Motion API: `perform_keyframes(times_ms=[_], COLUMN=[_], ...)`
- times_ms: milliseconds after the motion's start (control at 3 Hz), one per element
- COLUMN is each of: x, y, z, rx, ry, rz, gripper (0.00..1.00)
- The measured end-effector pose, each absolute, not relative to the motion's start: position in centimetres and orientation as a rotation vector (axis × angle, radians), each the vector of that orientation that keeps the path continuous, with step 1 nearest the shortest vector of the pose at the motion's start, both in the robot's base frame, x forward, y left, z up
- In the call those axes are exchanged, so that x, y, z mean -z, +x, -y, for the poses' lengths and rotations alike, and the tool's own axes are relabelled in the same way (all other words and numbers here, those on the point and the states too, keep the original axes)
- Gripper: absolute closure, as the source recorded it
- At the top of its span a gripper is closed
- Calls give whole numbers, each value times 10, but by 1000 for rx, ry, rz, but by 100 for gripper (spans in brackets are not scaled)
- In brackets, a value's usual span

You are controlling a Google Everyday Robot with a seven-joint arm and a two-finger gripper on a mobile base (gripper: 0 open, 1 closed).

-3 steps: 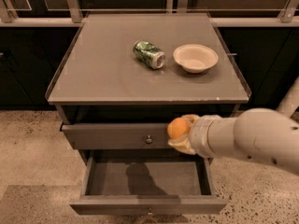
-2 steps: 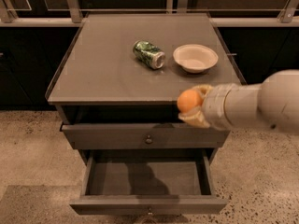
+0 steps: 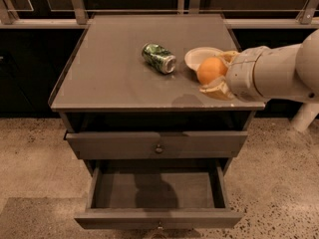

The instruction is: Pick orange from middle drawer and place on counter

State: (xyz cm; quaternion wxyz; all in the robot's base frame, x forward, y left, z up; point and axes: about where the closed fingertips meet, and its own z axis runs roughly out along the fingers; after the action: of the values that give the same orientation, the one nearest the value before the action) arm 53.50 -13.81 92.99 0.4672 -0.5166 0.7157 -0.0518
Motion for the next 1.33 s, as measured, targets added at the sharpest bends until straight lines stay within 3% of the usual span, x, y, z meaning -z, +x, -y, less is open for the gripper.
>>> perform_keyframes(times_ms=[333, 1333], x=[-920, -842], y=[536, 615], z=[136, 159], rx=[106, 106], ry=[-1276, -1252], rz=[-1790, -1950], gripper=[100, 100])
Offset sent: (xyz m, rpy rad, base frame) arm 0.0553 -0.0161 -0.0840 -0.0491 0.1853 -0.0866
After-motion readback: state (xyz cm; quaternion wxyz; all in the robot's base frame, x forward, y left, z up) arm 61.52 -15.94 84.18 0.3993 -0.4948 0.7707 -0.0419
